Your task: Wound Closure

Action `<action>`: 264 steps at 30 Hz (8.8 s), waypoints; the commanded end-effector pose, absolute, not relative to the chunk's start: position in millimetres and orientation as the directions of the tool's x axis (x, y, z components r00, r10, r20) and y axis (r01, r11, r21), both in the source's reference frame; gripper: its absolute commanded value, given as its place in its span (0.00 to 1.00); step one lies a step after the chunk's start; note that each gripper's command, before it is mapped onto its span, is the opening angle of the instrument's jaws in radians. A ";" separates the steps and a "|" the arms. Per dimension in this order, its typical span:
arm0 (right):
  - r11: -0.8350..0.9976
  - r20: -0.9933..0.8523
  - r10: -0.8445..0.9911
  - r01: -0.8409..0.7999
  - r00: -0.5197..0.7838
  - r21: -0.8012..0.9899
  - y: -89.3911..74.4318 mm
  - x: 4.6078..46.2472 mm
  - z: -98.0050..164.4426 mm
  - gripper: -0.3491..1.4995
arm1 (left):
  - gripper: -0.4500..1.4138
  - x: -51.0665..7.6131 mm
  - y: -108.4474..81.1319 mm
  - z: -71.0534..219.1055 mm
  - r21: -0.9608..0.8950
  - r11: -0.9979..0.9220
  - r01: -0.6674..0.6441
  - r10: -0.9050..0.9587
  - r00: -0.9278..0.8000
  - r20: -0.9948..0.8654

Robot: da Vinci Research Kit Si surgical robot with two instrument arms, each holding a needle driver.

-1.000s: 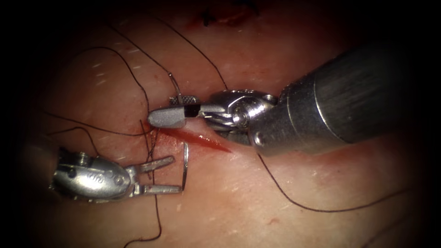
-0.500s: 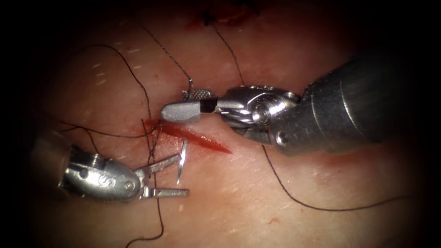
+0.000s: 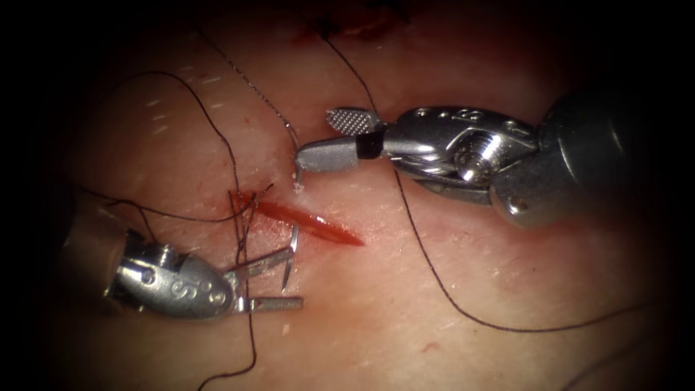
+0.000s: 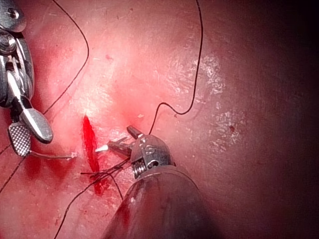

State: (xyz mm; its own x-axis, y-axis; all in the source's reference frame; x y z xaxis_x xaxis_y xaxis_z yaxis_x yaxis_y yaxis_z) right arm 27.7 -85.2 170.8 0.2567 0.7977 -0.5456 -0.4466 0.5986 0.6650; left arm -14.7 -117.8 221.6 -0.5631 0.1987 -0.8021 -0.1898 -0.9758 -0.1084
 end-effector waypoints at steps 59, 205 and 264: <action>0.109 -0.033 0.967 -0.294 0.254 0.950 -88.7 30.9 175.7 0.00 | 0.42 -13.0 -120.4 221.7 -0.146 -0.973 -0.179 0.223 -0.558 -0.800; 0.070 -0.062 0.997 -0.315 0.036 0.947 -90.1 28.5 170.5 0.82 | 0.00 -17.1 -119.3 209.7 0.329 -0.935 -0.128 -0.195 -0.589 -0.784; 0.190 -0.174 0.982 -0.309 0.079 0.932 -89.2 28.6 171.5 0.00 | 0.78 -17.3 -118.3 205.6 -0.285 -0.938 -0.199 0.340 -0.360 -0.869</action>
State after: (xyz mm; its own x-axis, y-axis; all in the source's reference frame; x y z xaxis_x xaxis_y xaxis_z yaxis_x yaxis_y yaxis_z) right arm 27.9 -87.9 171.3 0.0771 0.9797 -0.1849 -0.3103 0.1998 0.9294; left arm -16.0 -116.8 205.6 -0.3466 0.3551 -0.8682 -0.1670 -0.9341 -0.3154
